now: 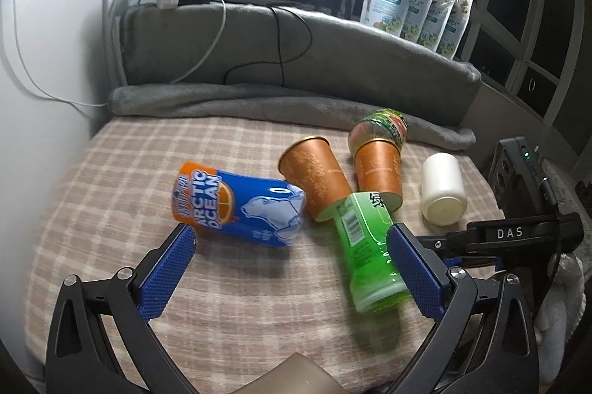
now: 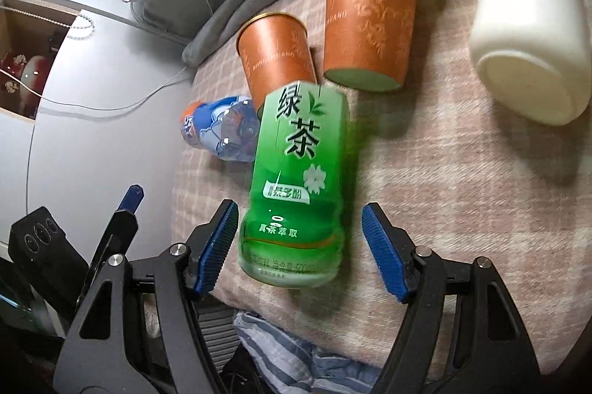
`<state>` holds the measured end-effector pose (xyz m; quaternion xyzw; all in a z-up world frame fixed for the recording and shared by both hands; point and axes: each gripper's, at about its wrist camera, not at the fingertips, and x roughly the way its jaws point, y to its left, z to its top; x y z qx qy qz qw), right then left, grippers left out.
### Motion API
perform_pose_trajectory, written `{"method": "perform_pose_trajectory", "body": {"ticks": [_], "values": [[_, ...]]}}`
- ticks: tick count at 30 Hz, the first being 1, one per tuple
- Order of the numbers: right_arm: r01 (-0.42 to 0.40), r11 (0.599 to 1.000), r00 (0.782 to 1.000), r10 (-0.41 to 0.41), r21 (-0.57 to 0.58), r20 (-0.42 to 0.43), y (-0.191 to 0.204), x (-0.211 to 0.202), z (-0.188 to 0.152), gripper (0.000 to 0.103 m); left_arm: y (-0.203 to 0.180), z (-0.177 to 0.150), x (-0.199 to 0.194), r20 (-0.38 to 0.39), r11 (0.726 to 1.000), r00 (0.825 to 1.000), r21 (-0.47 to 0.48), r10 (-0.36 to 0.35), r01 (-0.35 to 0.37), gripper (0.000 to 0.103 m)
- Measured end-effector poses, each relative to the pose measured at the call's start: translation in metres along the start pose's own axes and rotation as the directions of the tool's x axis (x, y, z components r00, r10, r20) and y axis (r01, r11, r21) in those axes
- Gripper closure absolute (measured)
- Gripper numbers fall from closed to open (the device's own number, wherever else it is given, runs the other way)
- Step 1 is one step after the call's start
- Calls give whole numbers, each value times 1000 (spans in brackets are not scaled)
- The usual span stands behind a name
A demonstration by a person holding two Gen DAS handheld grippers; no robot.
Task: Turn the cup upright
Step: 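Lower the bottle onto the table before the left gripper and open right gripper, then close the left gripper around the lying green tea bottle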
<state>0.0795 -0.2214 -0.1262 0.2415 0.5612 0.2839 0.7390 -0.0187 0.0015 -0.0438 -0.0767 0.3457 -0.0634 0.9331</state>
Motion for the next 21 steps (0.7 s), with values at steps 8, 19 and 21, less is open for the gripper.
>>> {"method": "perform_pose_trajectory", "body": {"ticks": [8,19,21], "values": [[160,972,977,-131,-173,167,19,-38,-19,27,-10,2,18,-90,995,991,-28,-103,101,1],[442,868,830,-300,-227,470,27,-103,-60,12,-38,8,37,-173,983,968,-27,-182,180,7],[460,860,819,-312,-224,482,25,-107,-62,12,-42,9,42,-189,982,963,-27,-191,189,8]]}}
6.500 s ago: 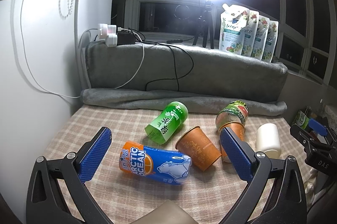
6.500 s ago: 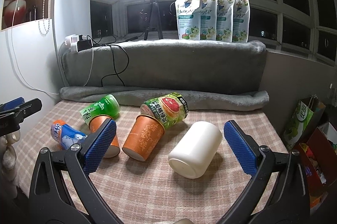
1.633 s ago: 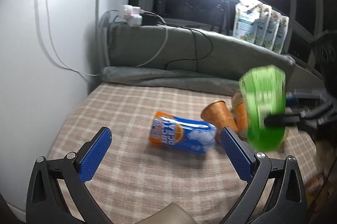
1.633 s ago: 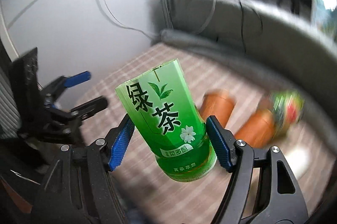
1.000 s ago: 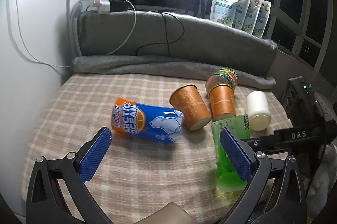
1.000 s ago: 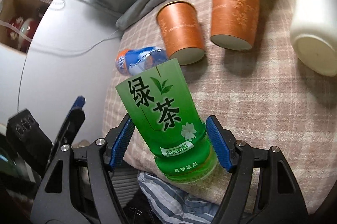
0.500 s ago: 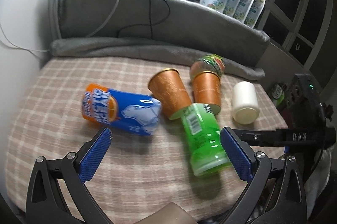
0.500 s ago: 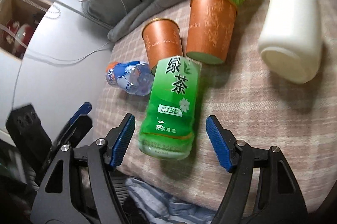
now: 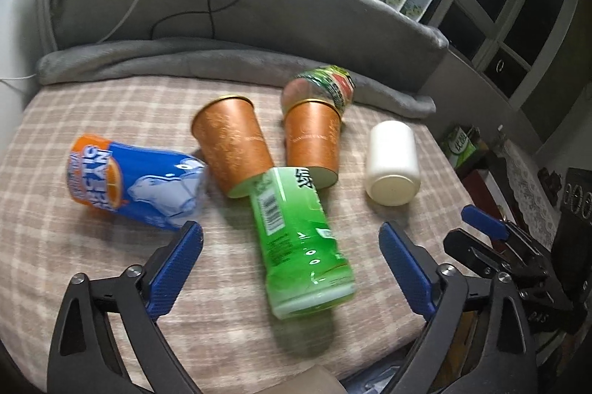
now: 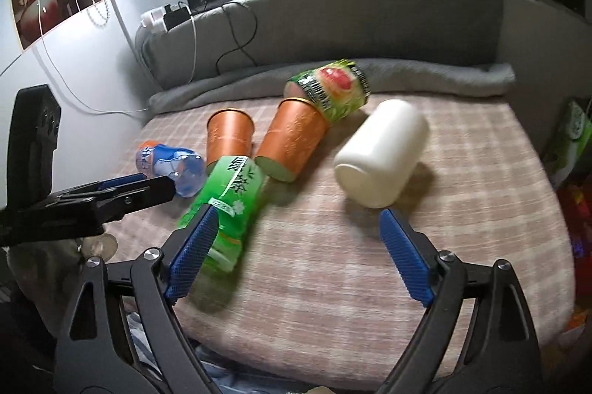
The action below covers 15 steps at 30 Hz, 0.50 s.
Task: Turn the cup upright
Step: 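Close the left gripper around the lying green tea bottle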
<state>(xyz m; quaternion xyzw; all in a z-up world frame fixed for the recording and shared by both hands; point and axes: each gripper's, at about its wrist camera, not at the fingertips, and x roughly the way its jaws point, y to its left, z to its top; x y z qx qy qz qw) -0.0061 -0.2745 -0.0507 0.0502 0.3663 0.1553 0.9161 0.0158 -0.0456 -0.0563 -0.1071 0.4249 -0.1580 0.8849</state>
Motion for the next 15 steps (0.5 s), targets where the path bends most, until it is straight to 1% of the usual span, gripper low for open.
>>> {"method": "perform_pose_trajectory", "body": {"ticks": [3,6,9,15], "values": [[11,1000,1000,-11,7,1,-3,0,-1,12,-1,2,8,-29,1000,999,-5,-17,17,11],[10,999,1000,-10,33,0,-9,0,-4,12,1,7,18,-75,999,996,-26,-49,48,12],[10,999,1000,-10,50,-1,-14,2,-7,12,6,12,28,-115,997,991,-54,-66,60,21],[15,997,1000,-15,69,-3,-22,5,-10,12,8,18,45,-170,995,983,-71,-75,64,24]]}}
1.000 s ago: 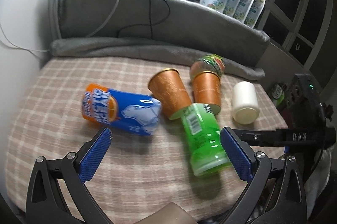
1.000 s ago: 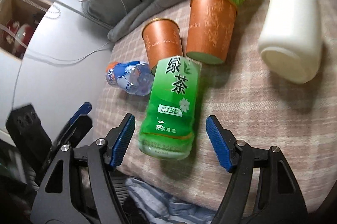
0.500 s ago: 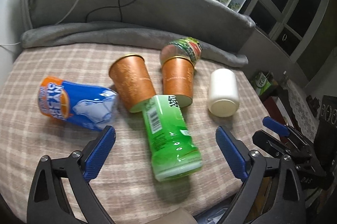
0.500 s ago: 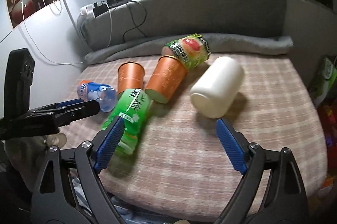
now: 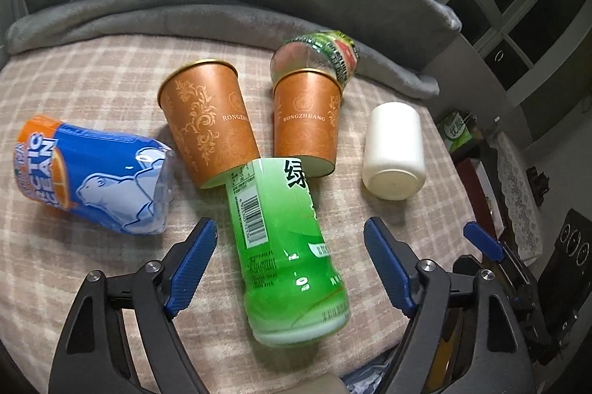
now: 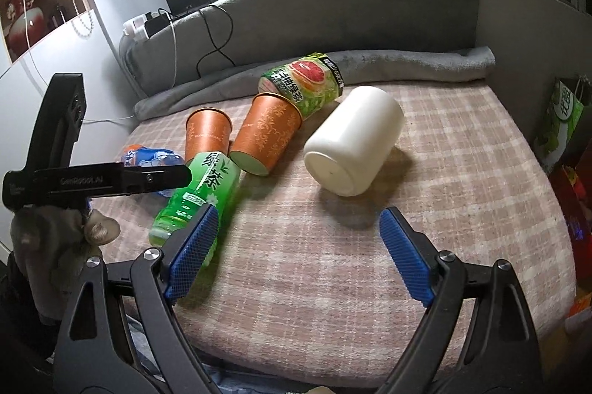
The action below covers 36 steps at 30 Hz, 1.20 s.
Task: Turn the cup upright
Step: 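Close the left gripper around the lying green tea bottle, then lift and rotate the bottle with the left gripper until its base points down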
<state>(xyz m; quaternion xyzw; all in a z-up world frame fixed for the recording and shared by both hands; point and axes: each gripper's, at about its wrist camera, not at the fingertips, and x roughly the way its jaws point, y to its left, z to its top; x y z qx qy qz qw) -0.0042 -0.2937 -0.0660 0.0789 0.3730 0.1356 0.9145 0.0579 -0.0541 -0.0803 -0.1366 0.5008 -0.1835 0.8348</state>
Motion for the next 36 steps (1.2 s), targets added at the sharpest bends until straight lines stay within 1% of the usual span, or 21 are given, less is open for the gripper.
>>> {"method": "perform_pose_trajectory", "body": {"ticks": [4,5,6,8,10,12,16,18,20,23,28,32,36], "values": [[3,1000,1000,-3,16,0,-6,2,-2,12,2,6,13,-36,1000,999,-16,0,-1,25],[4,1000,1000,-4,21,0,-7,3,-2,12,3,8,16,-45,1000,999,-21,2,-3,26],[5,1000,1000,-5,24,0,-8,3,-3,12,4,10,19,-56,1000,998,-26,0,-2,30],[9,1000,1000,-9,30,1,-10,4,-4,12,6,12,23,-76,999,997,-34,-12,9,31],[10,999,1000,-10,38,0,-13,6,-5,12,7,15,30,-94,999,995,-39,-10,6,32],[7,999,1000,-7,49,-2,-16,7,-6,12,8,16,35,-114,999,993,-43,-8,3,36],[5,998,1000,-4,68,-6,-19,10,-7,12,13,15,46,-158,999,987,-54,-16,8,38],[4,997,1000,-3,74,-9,-20,12,-8,12,14,15,49,-168,998,986,-60,-21,11,45],[3,997,1000,-2,74,-12,-20,13,-9,12,15,14,48,-169,998,985,-69,-23,12,45],[8,998,1000,-7,69,-14,-19,13,-9,12,12,12,41,-152,999,988,-47,-17,10,46],[10,997,1000,-9,76,-12,-18,13,-9,12,-4,11,29,-99,1000,995,11,-1,2,46],[10,998,1000,-9,70,-13,-16,12,-10,12,-15,6,13,-32,998,999,67,10,-8,46],[12,997,1000,-12,71,-5,-15,10,-10,12,-22,3,5,30,995,999,100,11,-14,46]]}}
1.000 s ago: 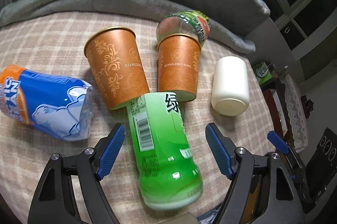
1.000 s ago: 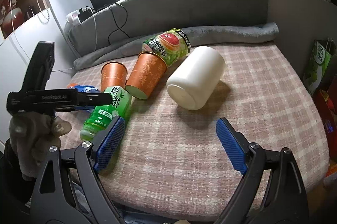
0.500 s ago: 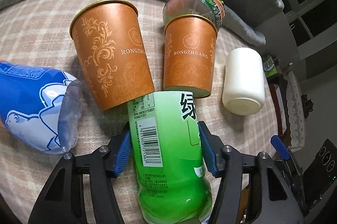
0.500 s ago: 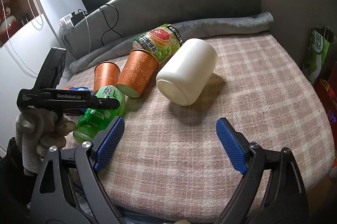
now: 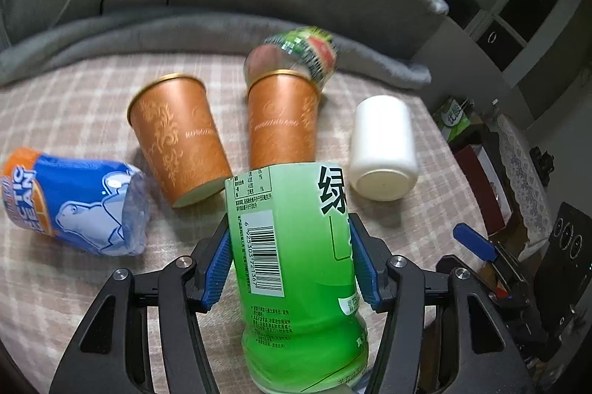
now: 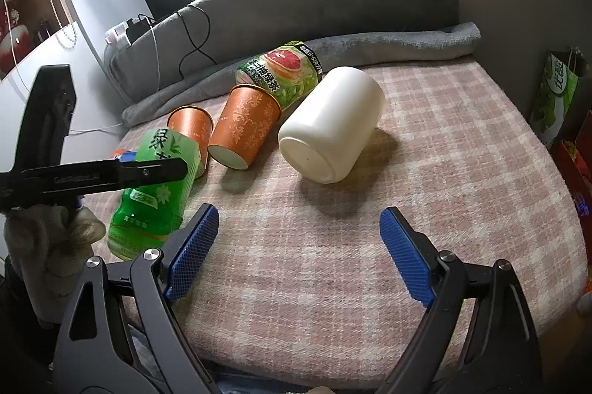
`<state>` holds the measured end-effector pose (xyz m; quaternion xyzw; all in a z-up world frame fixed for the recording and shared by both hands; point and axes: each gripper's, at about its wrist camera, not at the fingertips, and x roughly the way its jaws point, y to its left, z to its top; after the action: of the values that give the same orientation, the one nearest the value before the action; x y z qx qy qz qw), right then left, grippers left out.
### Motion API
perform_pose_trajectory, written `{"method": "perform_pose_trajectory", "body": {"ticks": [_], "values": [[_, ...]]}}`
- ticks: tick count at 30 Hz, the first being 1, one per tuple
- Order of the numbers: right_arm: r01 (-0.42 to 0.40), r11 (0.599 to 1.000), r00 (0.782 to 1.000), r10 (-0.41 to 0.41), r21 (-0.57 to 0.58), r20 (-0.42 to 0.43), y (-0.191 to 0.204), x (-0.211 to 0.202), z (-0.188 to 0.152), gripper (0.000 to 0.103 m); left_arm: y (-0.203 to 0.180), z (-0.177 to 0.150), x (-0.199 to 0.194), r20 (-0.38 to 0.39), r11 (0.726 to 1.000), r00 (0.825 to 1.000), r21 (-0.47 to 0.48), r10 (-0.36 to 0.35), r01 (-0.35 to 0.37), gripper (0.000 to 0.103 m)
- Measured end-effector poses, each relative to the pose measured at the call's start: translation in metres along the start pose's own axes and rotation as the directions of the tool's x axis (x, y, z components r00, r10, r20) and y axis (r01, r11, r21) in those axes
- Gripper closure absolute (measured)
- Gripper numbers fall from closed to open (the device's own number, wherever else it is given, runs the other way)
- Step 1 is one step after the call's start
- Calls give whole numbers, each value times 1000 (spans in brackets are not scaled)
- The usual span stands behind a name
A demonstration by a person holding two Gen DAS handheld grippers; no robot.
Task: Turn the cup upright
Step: 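Lift and rotate the bottle with the left gripper until its base points down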
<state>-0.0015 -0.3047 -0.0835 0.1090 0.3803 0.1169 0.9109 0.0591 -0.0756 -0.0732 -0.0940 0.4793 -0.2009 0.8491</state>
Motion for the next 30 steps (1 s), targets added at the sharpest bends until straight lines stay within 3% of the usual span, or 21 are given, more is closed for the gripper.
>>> {"method": "perform_pose_trajectory", "body": {"ticks": [3,6,9,15,17,30], "values": [[2,1000,1000,-2,6,5,0,-1,0,12,-2,-1,-3,57,1000,998,6,-20,20,46],[1,1000,1000,-1,15,4,-1,-1,-1,12,-7,-5,-4,175,998,984,54,30,-40,46],[4,1000,1000,-4,12,1,0,-1,-1,12,-11,-7,3,235,995,971,70,51,-70,46],[10,1000,1000,-10,15,8,0,-3,0,12,-20,-17,8,377,971,915,124,144,-203,46],[8,1000,1000,-8,18,10,0,-3,0,12,-22,-21,7,392,963,906,140,158,-228,46],[-4,1000,1000,4,-4,30,13,-9,0,12,-19,-40,-10,358,970,923,135,140,-200,47]]}}
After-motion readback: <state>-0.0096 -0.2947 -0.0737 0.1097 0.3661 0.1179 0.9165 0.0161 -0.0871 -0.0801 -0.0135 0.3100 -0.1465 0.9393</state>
